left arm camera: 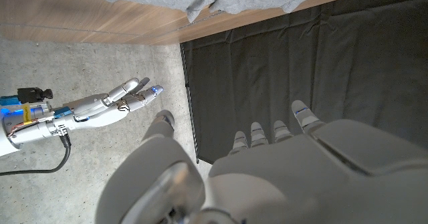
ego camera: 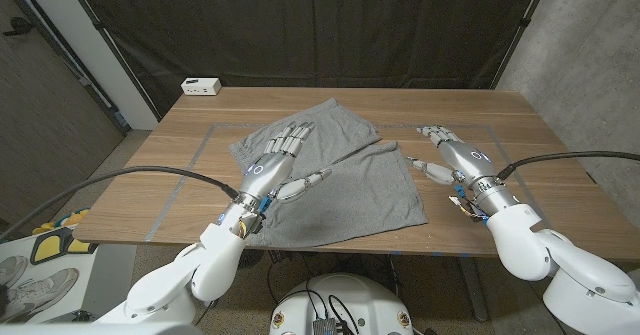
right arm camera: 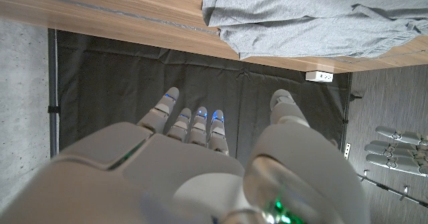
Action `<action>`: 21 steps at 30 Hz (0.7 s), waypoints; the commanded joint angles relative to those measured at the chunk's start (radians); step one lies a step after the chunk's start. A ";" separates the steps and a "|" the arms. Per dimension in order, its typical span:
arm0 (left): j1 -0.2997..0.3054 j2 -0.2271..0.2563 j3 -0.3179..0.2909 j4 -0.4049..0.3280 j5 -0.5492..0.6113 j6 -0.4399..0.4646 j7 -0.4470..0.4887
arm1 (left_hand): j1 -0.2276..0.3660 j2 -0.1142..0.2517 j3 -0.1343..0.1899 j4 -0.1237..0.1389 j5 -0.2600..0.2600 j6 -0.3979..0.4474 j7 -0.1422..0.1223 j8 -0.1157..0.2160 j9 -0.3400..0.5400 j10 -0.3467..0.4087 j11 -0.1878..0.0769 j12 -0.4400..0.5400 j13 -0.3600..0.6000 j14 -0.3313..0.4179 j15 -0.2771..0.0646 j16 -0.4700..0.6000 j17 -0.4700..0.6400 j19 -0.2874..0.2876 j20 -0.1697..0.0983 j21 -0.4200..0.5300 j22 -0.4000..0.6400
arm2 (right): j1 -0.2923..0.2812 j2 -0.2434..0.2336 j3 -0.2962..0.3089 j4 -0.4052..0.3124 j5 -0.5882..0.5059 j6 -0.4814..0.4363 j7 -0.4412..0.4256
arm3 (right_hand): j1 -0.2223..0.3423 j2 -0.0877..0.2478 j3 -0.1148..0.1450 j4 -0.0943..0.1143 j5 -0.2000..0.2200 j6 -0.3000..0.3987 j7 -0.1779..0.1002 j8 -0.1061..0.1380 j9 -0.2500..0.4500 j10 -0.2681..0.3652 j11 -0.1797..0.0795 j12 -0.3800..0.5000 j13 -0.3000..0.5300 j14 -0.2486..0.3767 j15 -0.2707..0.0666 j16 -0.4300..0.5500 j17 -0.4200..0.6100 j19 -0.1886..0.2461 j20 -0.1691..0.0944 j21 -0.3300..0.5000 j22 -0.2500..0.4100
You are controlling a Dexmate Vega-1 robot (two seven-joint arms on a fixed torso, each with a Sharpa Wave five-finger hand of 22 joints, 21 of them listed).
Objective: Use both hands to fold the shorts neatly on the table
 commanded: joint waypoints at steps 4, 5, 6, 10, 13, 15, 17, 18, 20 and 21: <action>0.084 0.013 -0.030 -0.032 0.015 0.043 -0.029 | 0.001 -0.014 0.000 -0.009 -0.003 0.009 0.006 0.001 0.004 0.005 0.007 0.001 0.004 -0.053 -0.001 -0.001 0.001 -0.121 -0.003 -0.006 0.001 | -0.063 0.032 -0.003 -0.011 -0.065 -0.020 0.022 | 0.012 -0.003 0.000 -0.009 -0.006 0.008 -0.001 -0.005 0.006 0.009 0.003 0.001 0.002 0.010 0.000 -0.004 0.000 0.005 -0.003 -0.003 0.003; 0.093 0.015 -0.033 -0.035 0.016 0.046 -0.030 | 0.001 -0.014 0.000 -0.009 -0.003 0.009 0.007 0.001 0.004 0.005 0.007 0.001 0.004 -0.053 -0.001 -0.001 0.001 -0.121 -0.003 -0.006 0.001 | -0.070 0.037 -0.005 -0.014 -0.067 -0.024 0.023 | 0.012 -0.003 0.000 -0.010 -0.006 0.007 0.000 -0.005 0.006 0.009 0.003 0.001 0.002 0.010 0.000 -0.004 0.000 0.005 -0.003 -0.003 0.003; 0.098 0.016 -0.035 -0.036 0.016 0.047 -0.031 | 0.001 -0.014 0.000 -0.009 -0.003 0.009 0.007 0.001 0.003 0.005 0.007 0.001 0.004 -0.053 -0.001 -0.001 0.001 -0.120 -0.003 -0.006 0.001 | -0.074 0.040 -0.003 -0.010 -0.065 -0.015 0.018 | 0.013 -0.003 0.000 -0.010 -0.006 0.008 -0.001 -0.005 0.006 0.009 0.003 0.001 0.002 0.011 0.000 -0.004 0.000 0.005 -0.003 -0.003 0.003; 0.117 0.020 -0.043 -0.041 0.014 0.053 -0.037 | 0.001 -0.015 -0.001 -0.010 -0.003 0.010 0.007 0.001 0.003 0.007 0.006 0.001 0.004 -0.052 -0.001 -0.001 0.002 -0.120 -0.002 -0.007 0.001 | -0.085 0.052 -0.012 -0.008 -0.076 -0.016 0.013 | 0.014 -0.003 0.001 -0.011 -0.006 0.008 0.000 -0.005 0.006 0.008 0.002 0.000 0.002 0.011 0.001 -0.005 0.000 0.006 -0.003 -0.003 0.003; 0.133 0.022 -0.048 -0.045 0.017 0.062 -0.041 | 0.001 -0.017 -0.002 -0.011 -0.003 0.013 0.009 0.002 0.003 0.008 0.005 0.001 0.004 -0.052 -0.002 -0.001 0.002 -0.120 -0.004 -0.007 0.001 | -0.093 0.056 -0.022 -0.012 -0.089 -0.029 0.018 | 0.015 -0.003 0.001 -0.012 -0.007 0.009 0.001 -0.006 0.006 0.010 0.003 0.000 0.002 0.011 0.000 -0.005 0.000 0.006 -0.003 -0.004 0.003; 0.141 0.024 -0.052 -0.046 0.014 0.064 -0.043 | 0.002 -0.017 -0.002 -0.012 -0.003 0.013 0.008 0.001 0.003 0.008 0.005 0.000 0.004 -0.052 -0.002 -0.001 0.002 -0.120 -0.004 -0.008 0.001 | -0.098 0.062 -0.024 -0.009 -0.087 -0.022 0.014 | 0.015 -0.003 0.001 -0.013 -0.007 0.009 0.001 -0.006 0.006 0.010 0.003 0.000 0.002 0.012 0.000 -0.005 0.000 0.006 -0.003 -0.004 0.003; 0.150 0.026 -0.056 -0.048 0.014 0.067 -0.044 | 0.002 -0.018 -0.003 -0.012 -0.003 0.013 0.009 0.001 0.003 0.009 0.005 0.000 0.004 -0.052 -0.002 -0.001 0.002 -0.120 -0.004 -0.008 0.002 | -0.098 0.066 -0.032 -0.011 -0.091 -0.031 0.019 | 0.016 -0.003 0.001 -0.013 -0.007 0.009 0.000 -0.006 0.006 0.010 0.004 -0.001 0.002 0.013 0.000 -0.005 0.000 0.006 -0.003 -0.004 0.003; 0.155 0.027 -0.057 -0.048 0.015 0.068 -0.045 | 0.002 -0.018 -0.003 -0.013 -0.002 0.014 0.009 0.001 0.003 0.010 0.007 0.000 0.004 -0.052 -0.002 -0.001 0.002 -0.120 -0.004 -0.008 0.002 | -0.100 0.068 -0.033 -0.009 -0.090 -0.026 0.016 | 0.016 -0.003 0.001 -0.013 -0.007 0.009 0.000 -0.006 0.006 0.010 0.004 -0.001 0.002 0.013 -0.001 -0.005 0.000 0.006 -0.003 -0.004 0.003; 0.163 0.029 -0.060 -0.049 0.019 0.071 -0.044 | 0.002 -0.019 -0.004 -0.013 -0.002 0.017 0.011 0.002 0.003 0.013 0.006 0.001 0.004 -0.051 -0.002 -0.001 0.002 -0.120 -0.004 -0.009 0.002 | -0.102 0.070 -0.043 -0.010 -0.101 -0.030 0.012 | 0.017 -0.003 0.001 -0.014 -0.007 0.009 0.000 -0.006 0.006 0.010 0.003 -0.001 0.002 0.013 0.000 -0.006 0.000 0.006 -0.003 -0.004 0.003; 0.166 0.030 -0.061 -0.049 0.019 0.070 -0.043 | 0.002 -0.019 -0.004 -0.013 -0.002 0.017 0.011 0.002 0.003 0.015 0.007 0.002 0.004 -0.051 -0.002 -0.001 0.002 -0.120 -0.004 -0.009 0.002 | -0.103 0.071 -0.048 -0.014 -0.105 -0.040 0.016 | 0.017 -0.003 0.002 -0.014 -0.007 0.010 0.000 -0.006 0.006 0.010 0.003 -0.002 0.002 0.013 0.000 -0.006 0.000 0.007 -0.004 -0.004 0.003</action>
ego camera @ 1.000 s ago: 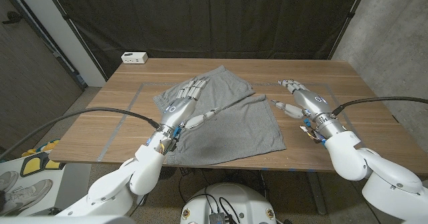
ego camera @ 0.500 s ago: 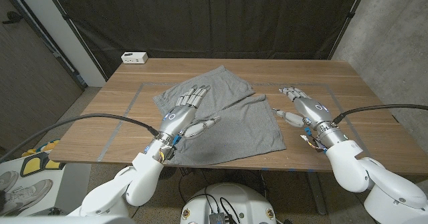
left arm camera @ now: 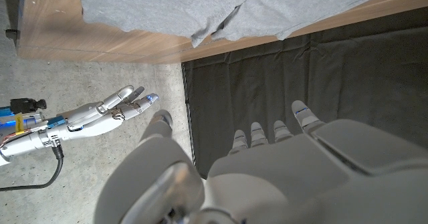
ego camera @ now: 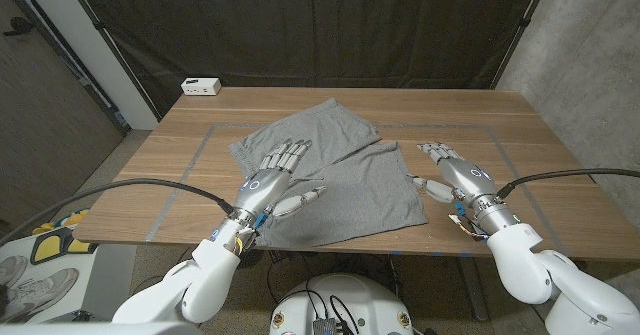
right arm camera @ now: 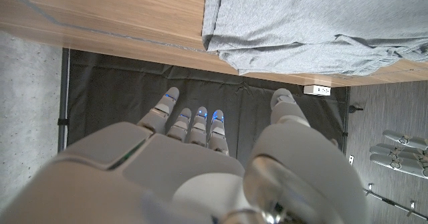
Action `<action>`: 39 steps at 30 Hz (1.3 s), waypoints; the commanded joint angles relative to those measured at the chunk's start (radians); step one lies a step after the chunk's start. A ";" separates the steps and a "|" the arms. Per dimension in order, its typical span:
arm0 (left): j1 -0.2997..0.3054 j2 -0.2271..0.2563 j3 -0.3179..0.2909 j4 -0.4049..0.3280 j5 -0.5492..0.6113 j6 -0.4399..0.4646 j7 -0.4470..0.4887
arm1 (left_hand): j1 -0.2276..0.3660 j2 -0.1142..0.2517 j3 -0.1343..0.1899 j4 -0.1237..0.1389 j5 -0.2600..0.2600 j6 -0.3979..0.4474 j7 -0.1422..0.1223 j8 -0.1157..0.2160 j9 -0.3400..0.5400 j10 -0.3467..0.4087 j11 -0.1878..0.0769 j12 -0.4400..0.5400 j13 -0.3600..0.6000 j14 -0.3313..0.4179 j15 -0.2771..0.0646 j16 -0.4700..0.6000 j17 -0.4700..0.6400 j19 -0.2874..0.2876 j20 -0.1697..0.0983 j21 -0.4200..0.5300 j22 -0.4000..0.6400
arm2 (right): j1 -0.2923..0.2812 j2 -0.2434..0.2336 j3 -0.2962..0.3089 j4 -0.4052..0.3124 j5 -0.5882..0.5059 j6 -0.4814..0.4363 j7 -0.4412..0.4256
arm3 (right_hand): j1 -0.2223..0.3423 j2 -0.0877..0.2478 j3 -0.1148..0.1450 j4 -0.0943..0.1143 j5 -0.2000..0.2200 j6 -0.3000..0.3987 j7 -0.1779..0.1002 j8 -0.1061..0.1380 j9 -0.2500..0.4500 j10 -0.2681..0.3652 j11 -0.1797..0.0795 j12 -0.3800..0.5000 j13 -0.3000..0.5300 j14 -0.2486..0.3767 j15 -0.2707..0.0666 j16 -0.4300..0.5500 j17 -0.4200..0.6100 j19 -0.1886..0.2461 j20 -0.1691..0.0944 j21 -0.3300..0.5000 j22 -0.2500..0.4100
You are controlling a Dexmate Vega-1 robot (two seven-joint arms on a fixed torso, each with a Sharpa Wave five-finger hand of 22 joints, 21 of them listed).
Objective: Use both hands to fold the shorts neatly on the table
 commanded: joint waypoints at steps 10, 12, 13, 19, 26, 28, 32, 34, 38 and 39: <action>0.077 0.031 -0.032 -0.011 0.021 0.041 -0.036 | 0.006 -0.016 -0.005 -0.016 -0.001 0.032 -0.006 0.008 0.003 0.027 -0.001 0.005 0.004 -0.043 -0.004 0.002 0.002 -0.115 -0.005 -0.003 0.002 | -0.024 0.048 -0.090 -0.004 -0.053 -0.050 -0.002 | 0.018 0.001 0.003 -0.011 0.002 0.013 0.000 -0.002 0.002 0.011 0.001 -0.003 0.002 0.014 0.000 -0.001 0.000 0.008 -0.003 -0.005 0.003; 0.083 0.034 -0.037 -0.010 0.020 0.043 -0.039 | 0.008 -0.018 -0.006 -0.018 0.000 0.034 -0.015 0.007 0.003 0.033 -0.002 0.006 0.004 -0.041 -0.007 0.002 0.002 -0.112 -0.006 -0.002 0.002 | -0.020 0.048 -0.106 0.000 -0.067 -0.055 -0.011 | 0.020 0.001 0.004 -0.012 0.002 0.013 0.000 -0.002 0.002 0.012 0.001 -0.003 0.002 0.016 -0.001 -0.001 0.000 0.009 -0.003 -0.005 0.003; 0.086 0.037 -0.041 -0.009 0.015 0.041 -0.041 | 0.009 -0.019 -0.006 -0.019 0.000 0.036 -0.016 0.008 0.003 0.035 -0.003 0.006 0.004 -0.040 -0.007 0.002 0.002 -0.110 -0.007 -0.002 0.002 | -0.016 0.050 -0.113 -0.002 -0.068 -0.066 -0.006 | 0.021 0.002 0.004 -0.012 0.002 0.013 0.000 -0.002 0.002 0.012 0.002 -0.003 0.002 0.016 -0.001 -0.001 0.000 0.010 -0.003 -0.004 0.003; 0.098 0.045 -0.050 -0.005 0.009 0.047 -0.056 | 0.013 -0.022 -0.007 -0.023 0.001 0.040 -0.011 0.007 0.003 0.041 -0.004 0.007 0.004 -0.035 -0.009 0.004 0.002 -0.105 -0.007 -0.002 0.002 | -0.003 0.053 -0.150 0.001 -0.084 -0.092 -0.011 | 0.030 0.003 0.008 -0.017 0.003 0.018 0.000 -0.002 0.002 0.016 0.002 -0.003 0.002 0.026 0.003 0.002 -0.001 0.016 -0.002 -0.003 0.003; 0.118 0.053 -0.068 -0.005 0.003 0.054 -0.064 | 0.019 -0.025 -0.008 -0.028 0.003 0.050 -0.008 0.009 0.004 0.049 -0.002 0.008 0.004 -0.030 -0.011 0.004 0.002 -0.100 -0.008 -0.002 0.002 | 0.019 0.057 -0.199 0.008 -0.096 -0.115 -0.017 | 0.041 0.005 0.013 -0.024 0.004 0.023 -0.001 -0.001 0.002 0.020 0.000 -0.004 0.002 0.033 0.001 0.002 -0.001 0.024 -0.002 -0.002 0.003; 0.123 0.055 -0.073 -0.005 0.003 0.054 -0.063 | 0.021 -0.026 -0.009 -0.029 0.003 0.051 -0.009 0.009 0.004 0.051 -0.004 0.008 0.004 -0.029 -0.010 0.005 0.002 -0.099 -0.008 -0.002 0.002 | 0.031 0.054 -0.219 0.005 -0.109 -0.138 -0.005 | 0.044 0.004 0.014 -0.026 0.004 0.024 -0.001 -0.001 0.001 0.022 -0.001 -0.004 0.002 0.036 0.001 0.003 -0.001 0.025 -0.002 -0.002 0.003; 0.132 0.058 -0.078 -0.002 0.005 0.057 -0.066 | 0.024 -0.027 -0.009 -0.032 0.004 0.054 -0.009 0.009 0.004 0.053 -0.002 0.008 0.004 -0.029 -0.011 0.004 0.001 -0.097 -0.007 -0.003 0.001 | 0.039 0.057 -0.242 0.013 -0.100 -0.135 -0.017 | 0.051 0.004 0.017 -0.030 0.005 0.029 0.000 0.000 0.001 0.025 -0.001 -0.004 0.002 0.039 0.001 0.003 -0.001 0.030 0.000 -0.001 0.002; 0.137 0.058 -0.081 0.002 0.002 0.055 -0.064 | 0.025 -0.028 -0.009 -0.033 0.004 0.055 -0.010 0.009 0.004 0.054 -0.003 0.008 0.004 -0.028 -0.012 0.004 0.001 -0.097 -0.007 -0.003 0.001 | 0.045 0.056 -0.257 0.012 -0.110 -0.148 -0.018 | 0.057 0.003 0.019 -0.033 0.005 0.032 0.001 0.000 0.001 0.027 -0.002 -0.005 0.002 0.042 0.002 0.003 -0.001 0.035 -0.004 0.000 0.002; 0.143 0.061 -0.084 0.006 0.004 0.057 -0.067 | 0.028 -0.029 -0.010 -0.035 0.005 0.061 -0.010 0.010 0.004 0.055 -0.002 0.007 0.004 -0.026 -0.012 0.004 0.001 -0.095 -0.006 -0.004 0.001 | 0.046 0.050 -0.272 0.005 -0.112 -0.166 -0.021 | 0.064 0.002 0.022 -0.036 0.005 0.036 0.003 0.001 0.001 0.031 -0.001 -0.005 0.002 0.045 0.001 0.002 -0.001 0.038 -0.009 0.000 0.002; 0.146 0.062 -0.083 0.007 0.010 0.061 -0.066 | 0.029 -0.029 -0.010 -0.036 0.005 0.062 -0.010 0.010 0.004 0.056 -0.001 0.007 0.004 -0.026 -0.012 0.004 0.001 -0.095 -0.006 -0.004 0.001 | 0.044 0.050 -0.280 0.006 -0.120 -0.170 -0.030 | 0.066 0.002 0.023 -0.037 0.005 0.037 0.003 0.001 0.001 0.031 -0.001 -0.005 0.002 0.047 0.000 0.003 -0.001 0.039 -0.009 0.000 0.002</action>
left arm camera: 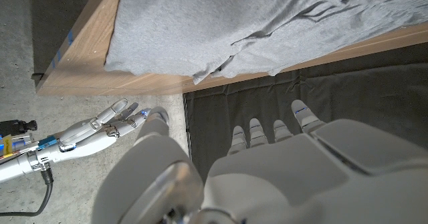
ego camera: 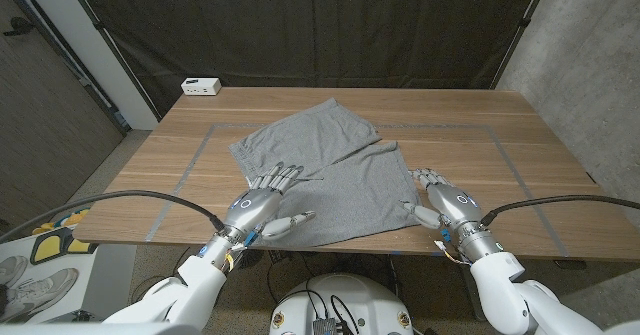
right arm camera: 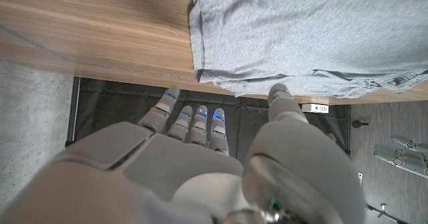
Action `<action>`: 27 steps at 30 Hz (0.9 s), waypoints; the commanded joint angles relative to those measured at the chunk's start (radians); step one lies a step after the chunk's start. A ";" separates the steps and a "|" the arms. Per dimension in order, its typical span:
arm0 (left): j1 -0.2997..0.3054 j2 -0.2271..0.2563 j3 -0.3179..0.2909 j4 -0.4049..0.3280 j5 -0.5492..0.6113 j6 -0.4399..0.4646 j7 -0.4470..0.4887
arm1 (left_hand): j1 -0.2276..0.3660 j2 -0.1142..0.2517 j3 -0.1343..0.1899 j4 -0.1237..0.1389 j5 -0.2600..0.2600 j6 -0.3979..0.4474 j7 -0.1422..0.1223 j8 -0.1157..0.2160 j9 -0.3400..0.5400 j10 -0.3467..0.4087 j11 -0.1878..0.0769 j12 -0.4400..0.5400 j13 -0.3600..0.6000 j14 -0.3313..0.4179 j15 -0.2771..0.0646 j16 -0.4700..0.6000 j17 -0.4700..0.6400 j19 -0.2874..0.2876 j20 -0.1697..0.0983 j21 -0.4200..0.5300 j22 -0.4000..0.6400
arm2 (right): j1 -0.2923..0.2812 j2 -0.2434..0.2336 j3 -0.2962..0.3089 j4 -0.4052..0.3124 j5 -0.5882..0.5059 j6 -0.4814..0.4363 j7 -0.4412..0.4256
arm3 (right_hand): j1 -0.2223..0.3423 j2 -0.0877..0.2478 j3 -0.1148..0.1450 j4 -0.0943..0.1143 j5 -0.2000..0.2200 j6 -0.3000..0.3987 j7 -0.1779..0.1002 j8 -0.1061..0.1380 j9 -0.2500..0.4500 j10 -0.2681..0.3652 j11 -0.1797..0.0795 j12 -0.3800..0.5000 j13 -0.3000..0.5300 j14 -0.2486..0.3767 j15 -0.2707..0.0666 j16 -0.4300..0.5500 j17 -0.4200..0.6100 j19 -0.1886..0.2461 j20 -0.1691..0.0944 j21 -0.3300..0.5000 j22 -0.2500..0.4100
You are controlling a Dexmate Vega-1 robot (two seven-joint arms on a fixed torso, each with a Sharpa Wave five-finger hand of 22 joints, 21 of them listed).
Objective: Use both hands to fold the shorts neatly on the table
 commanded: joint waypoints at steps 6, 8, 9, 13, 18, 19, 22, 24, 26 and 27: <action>0.040 0.018 -0.019 0.012 0.020 0.019 -0.007 | 0.013 -0.009 0.001 -0.012 0.006 0.018 0.000 0.008 0.004 0.008 -0.002 0.001 0.004 -0.028 -0.005 0.004 0.002 -0.096 -0.001 -0.005 0.001 | 0.018 -0.012 -0.101 -0.010 -0.043 -0.086 -0.015 | 0.027 -0.004 0.007 -0.013 0.006 0.015 0.004 0.001 0.002 0.017 -0.001 -0.004 0.002 0.018 -0.002 0.003 -0.001 0.014 -0.004 0.000 0.002; 0.045 0.021 -0.019 0.010 0.032 0.028 -0.010 | 0.017 -0.010 0.001 -0.015 0.007 0.018 0.001 0.007 0.004 0.014 0.000 0.003 0.004 -0.027 -0.004 0.004 0.002 -0.094 -0.001 -0.005 0.001 | 0.019 -0.012 -0.115 -0.012 -0.059 -0.103 -0.022 | 0.029 -0.006 0.007 -0.014 0.006 0.016 0.005 0.001 0.002 0.019 -0.001 -0.004 0.003 0.019 -0.002 0.003 -0.001 0.014 -0.004 -0.001 0.002; 0.047 0.022 -0.019 0.009 0.038 0.033 -0.011 | 0.019 -0.011 0.001 -0.016 0.008 0.017 0.001 0.006 0.004 0.017 0.001 0.003 0.004 -0.026 -0.005 0.004 0.002 -0.093 -0.001 -0.005 0.001 | 0.017 -0.010 -0.114 -0.011 -0.052 -0.100 -0.029 | 0.031 -0.009 0.006 -0.015 0.006 0.018 0.004 0.001 0.002 0.022 0.000 -0.003 0.003 0.020 -0.003 0.002 -0.001 0.017 -0.003 0.000 0.002; 0.054 0.025 -0.018 0.008 0.055 0.045 -0.011 | 0.026 -0.014 0.001 -0.021 0.009 0.019 0.001 0.006 0.004 0.021 0.007 0.004 0.004 -0.025 -0.006 0.004 0.001 -0.088 0.002 -0.005 0.001 | 0.038 -0.006 -0.156 -0.005 -0.095 -0.140 -0.025 | 0.036 -0.015 0.006 -0.017 0.006 0.024 0.001 0.003 0.002 0.025 -0.003 -0.003 0.003 0.025 -0.005 0.003 -0.001 0.019 -0.002 -0.001 0.002; 0.066 0.029 -0.015 0.008 0.085 0.068 -0.010 | 0.056 -0.026 -0.001 -0.037 0.016 0.062 0.013 0.019 0.005 0.034 0.025 0.004 0.005 -0.019 -0.005 0.003 0.001 -0.076 0.002 -0.007 -0.001 | 0.060 -0.001 -0.196 0.003 -0.126 -0.172 -0.014 | 0.051 -0.023 0.009 -0.022 0.008 0.039 0.000 0.007 0.002 0.032 -0.007 -0.003 0.003 0.033 -0.004 0.003 -0.001 0.028 -0.002 0.000 0.002; 0.069 0.030 -0.015 0.007 0.091 0.072 -0.009 | 0.066 -0.029 -0.001 -0.041 0.018 0.076 0.017 0.022 0.005 0.039 0.032 0.004 0.005 -0.016 -0.005 0.003 0.001 -0.069 0.002 -0.007 -0.001 | 0.063 0.002 -0.203 0.007 -0.128 -0.173 -0.017 | 0.056 -0.024 0.010 -0.023 0.009 0.040 0.000 0.006 0.002 0.036 -0.009 -0.002 0.003 0.036 -0.006 0.003 -0.001 0.031 -0.001 0.001 0.002; 0.076 0.033 -0.013 0.006 0.108 0.087 -0.010 | 0.075 -0.032 -0.001 -0.044 0.020 0.082 0.014 0.022 0.006 0.044 0.028 0.004 0.005 -0.011 -0.006 0.004 0.001 -0.064 0.000 -0.007 -0.001 | 0.082 0.013 -0.232 0.019 -0.149 -0.198 -0.004 | 0.072 -0.028 0.015 -0.025 0.012 0.051 -0.002 0.009 0.002 0.044 -0.013 -0.002 0.003 0.045 -0.010 0.004 -0.001 0.040 -0.002 0.002 0.002; 0.081 0.036 -0.013 0.004 0.118 0.097 -0.015 | 0.084 -0.035 -0.001 -0.047 0.022 0.086 0.014 0.022 0.006 0.048 0.025 0.004 0.005 -0.009 -0.004 0.004 0.001 -0.057 0.003 -0.006 -0.001 | 0.089 0.018 -0.243 0.028 -0.156 -0.205 -0.008 | 0.086 -0.030 0.019 -0.027 0.014 0.060 -0.004 0.011 0.002 0.054 -0.016 0.000 0.003 0.055 -0.012 0.005 -0.001 0.047 -0.002 0.003 0.002; 0.087 0.040 -0.015 0.002 0.121 0.105 -0.021 | 0.092 -0.037 -0.001 -0.050 0.023 0.091 0.012 0.023 0.006 0.050 0.025 0.004 0.005 -0.007 -0.003 0.004 0.001 -0.054 0.003 -0.006 -0.002 | 0.093 0.017 -0.252 0.033 -0.161 -0.211 -0.010 | 0.103 -0.033 0.024 -0.028 0.017 0.068 -0.007 0.012 0.002 0.060 -0.017 0.000 0.003 0.063 -0.013 0.006 -0.001 0.056 -0.002 0.004 0.002; 0.091 0.040 -0.016 0.001 0.127 0.110 -0.021 | 0.097 -0.038 -0.001 -0.051 0.024 0.092 0.012 0.023 0.006 0.051 0.025 0.004 0.005 -0.007 -0.003 0.004 0.001 -0.053 0.004 -0.007 -0.002 | 0.096 0.022 -0.258 0.035 -0.169 -0.224 -0.008 | 0.110 -0.034 0.026 -0.029 0.019 0.071 -0.006 0.012 0.002 0.062 -0.018 -0.001 0.003 0.069 -0.014 0.007 -0.001 0.060 -0.001 0.005 0.002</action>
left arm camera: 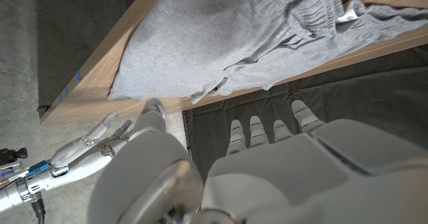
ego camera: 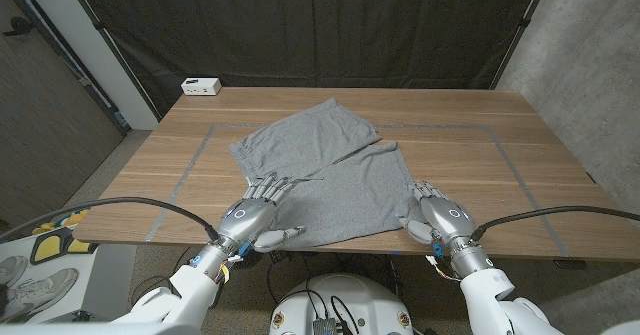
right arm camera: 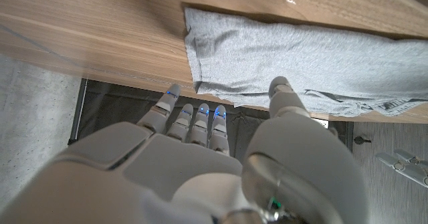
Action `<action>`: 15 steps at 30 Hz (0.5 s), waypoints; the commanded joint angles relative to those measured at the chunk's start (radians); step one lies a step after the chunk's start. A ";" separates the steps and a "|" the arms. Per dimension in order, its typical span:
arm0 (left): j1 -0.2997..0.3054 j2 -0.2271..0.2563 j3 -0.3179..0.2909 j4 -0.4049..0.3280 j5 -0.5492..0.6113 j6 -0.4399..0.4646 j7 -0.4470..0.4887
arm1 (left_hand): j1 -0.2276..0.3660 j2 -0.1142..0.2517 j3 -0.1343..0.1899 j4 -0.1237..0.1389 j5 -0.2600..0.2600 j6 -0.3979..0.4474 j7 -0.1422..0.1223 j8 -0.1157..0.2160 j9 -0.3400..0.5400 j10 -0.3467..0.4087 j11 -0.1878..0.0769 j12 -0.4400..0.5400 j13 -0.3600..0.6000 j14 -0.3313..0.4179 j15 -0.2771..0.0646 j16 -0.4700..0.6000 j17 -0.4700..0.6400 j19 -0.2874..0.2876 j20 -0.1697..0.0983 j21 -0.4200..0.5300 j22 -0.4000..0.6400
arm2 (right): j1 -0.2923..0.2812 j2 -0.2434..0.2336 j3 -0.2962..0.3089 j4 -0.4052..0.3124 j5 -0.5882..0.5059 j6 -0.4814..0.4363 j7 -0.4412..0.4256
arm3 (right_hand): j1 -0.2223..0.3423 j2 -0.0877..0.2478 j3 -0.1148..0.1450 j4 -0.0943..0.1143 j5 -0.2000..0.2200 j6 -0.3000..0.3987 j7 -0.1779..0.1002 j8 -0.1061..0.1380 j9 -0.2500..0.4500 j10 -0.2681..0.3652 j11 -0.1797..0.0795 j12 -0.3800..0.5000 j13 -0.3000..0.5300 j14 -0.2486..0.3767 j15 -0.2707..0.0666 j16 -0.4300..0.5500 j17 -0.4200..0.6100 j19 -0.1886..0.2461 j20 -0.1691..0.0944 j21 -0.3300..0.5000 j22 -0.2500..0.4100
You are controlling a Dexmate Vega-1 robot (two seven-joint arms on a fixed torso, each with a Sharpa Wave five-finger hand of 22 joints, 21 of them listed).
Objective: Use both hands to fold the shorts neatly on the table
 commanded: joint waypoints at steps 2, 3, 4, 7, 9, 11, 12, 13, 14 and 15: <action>0.036 0.016 -0.002 -0.010 0.059 0.057 -0.013 | 0.029 -0.006 0.001 -0.012 0.014 0.017 -0.003 0.005 0.006 0.009 0.002 0.004 0.005 -0.004 0.000 0.004 0.004 -0.048 0.004 0.001 0.000 | 0.046 0.025 -0.090 0.032 -0.073 -0.092 0.016 | 0.049 -0.006 0.017 -0.006 0.017 0.031 -0.002 0.011 0.002 0.027 -0.004 0.007 0.003 0.036 -0.009 0.009 -0.001 0.032 0.003 0.006 0.003; 0.040 0.017 -0.003 -0.012 0.063 0.062 -0.013 | 0.037 -0.008 0.001 -0.014 0.016 0.026 -0.002 0.007 0.006 0.013 0.002 0.005 0.005 -0.003 0.002 0.004 0.004 -0.046 0.005 0.001 0.000 | 0.049 0.026 -0.096 0.035 -0.079 -0.099 0.017 | 0.063 -0.010 0.020 -0.006 0.019 0.041 -0.004 0.013 0.002 0.032 -0.004 0.006 0.003 0.048 -0.014 0.010 0.000 0.041 0.010 0.007 0.003; 0.043 0.017 -0.003 -0.013 0.069 0.068 -0.015 | 0.040 -0.009 0.000 -0.015 0.016 0.027 -0.002 0.007 0.006 0.014 0.002 0.005 0.005 -0.003 0.001 0.004 0.004 -0.043 0.005 0.001 0.000 | 0.051 0.024 -0.097 0.037 -0.078 -0.099 0.018 | 0.073 -0.013 0.022 -0.006 0.021 0.047 -0.003 0.013 0.002 0.038 -0.005 0.007 0.004 0.056 -0.020 0.011 0.000 0.044 0.016 0.007 0.003; 0.049 0.023 -0.003 -0.019 0.083 0.083 -0.029 | 0.053 -0.013 0.000 -0.017 0.020 0.038 -0.001 0.010 0.006 0.018 0.003 0.004 0.005 0.000 0.004 0.004 0.003 -0.037 0.007 0.001 0.000 | 0.059 0.025 -0.112 0.043 -0.089 -0.114 0.022 | 0.095 -0.019 0.028 -0.007 0.025 0.060 -0.006 0.015 0.003 0.046 -0.006 0.007 0.004 0.070 -0.023 0.012 0.000 0.059 0.027 0.010 0.004; 0.054 0.028 -0.002 -0.024 0.094 0.094 -0.040 | 0.067 -0.017 0.000 -0.020 0.024 0.047 0.003 0.011 0.007 0.024 0.007 0.005 0.005 0.002 0.005 0.003 0.003 -0.030 0.009 0.002 0.000 | 0.067 0.027 -0.125 0.047 -0.104 -0.131 0.031 | 0.100 -0.020 0.029 -0.007 0.026 0.065 -0.009 0.016 0.003 0.048 -0.007 0.006 0.004 0.073 -0.025 0.012 0.000 0.062 0.026 0.010 0.004; 0.056 0.030 0.000 -0.029 0.109 0.111 -0.053 | 0.090 -0.024 -0.001 -0.022 0.030 0.067 0.006 0.016 0.007 0.028 0.008 0.004 0.005 0.006 0.007 0.003 0.003 -0.012 0.004 0.005 0.000 | 0.072 0.027 -0.127 0.049 -0.097 -0.135 0.040 | 0.116 -0.022 0.033 -0.008 0.029 0.073 -0.013 0.017 0.003 0.054 -0.009 0.006 0.004 0.083 -0.030 0.013 0.000 0.072 0.025 0.012 0.004; 0.057 0.031 0.002 -0.034 0.120 0.126 -0.066 | 0.104 -0.028 -0.001 -0.023 0.034 0.069 0.007 0.014 0.007 0.031 0.008 0.003 0.005 0.011 0.007 0.004 0.003 0.007 -0.002 0.011 0.001 | 0.075 0.028 -0.130 0.054 -0.096 -0.133 0.037 | 0.121 -0.023 0.035 -0.008 0.030 0.075 -0.014 0.018 0.003 0.056 -0.011 0.007 0.004 0.084 -0.033 0.013 0.000 0.073 0.024 0.012 0.005; 0.057 0.032 0.006 -0.038 0.136 0.142 -0.080 | 0.113 -0.031 -0.002 -0.023 0.037 0.072 0.007 0.014 0.007 0.032 0.009 0.003 0.005 0.016 0.009 0.005 0.003 0.016 -0.003 0.013 0.002 | 0.083 0.028 -0.143 0.057 -0.113 -0.147 0.046 | 0.126 -0.024 0.036 -0.008 0.031 0.078 -0.014 0.018 0.003 0.059 -0.013 0.007 0.004 0.086 -0.033 0.013 0.001 0.075 0.023 0.012 0.005; 0.057 0.035 0.008 -0.042 0.147 0.156 -0.095 | 0.122 -0.034 -0.002 -0.024 0.039 0.075 0.006 0.014 0.007 0.036 0.011 0.003 0.005 0.020 0.008 0.006 0.003 0.021 -0.005 0.014 0.003 | 0.087 0.029 -0.148 0.058 -0.119 -0.154 0.050 | 0.134 -0.024 0.039 -0.009 0.033 0.083 -0.016 0.019 0.003 0.061 -0.013 0.007 0.004 0.088 -0.034 0.013 0.001 0.076 0.023 0.012 0.005; 0.059 0.039 0.005 -0.048 0.147 0.164 -0.114 | 0.127 -0.036 -0.003 -0.024 0.040 0.078 0.005 0.014 0.007 0.037 0.010 0.003 0.005 0.025 0.007 0.007 0.003 0.024 -0.007 0.015 0.003 | 0.088 0.030 -0.149 0.061 -0.119 -0.157 0.049 | 0.140 -0.025 0.040 -0.009 0.034 0.086 -0.018 0.020 0.003 0.062 -0.014 0.006 0.004 0.090 -0.035 0.012 0.001 0.077 0.022 0.011 0.005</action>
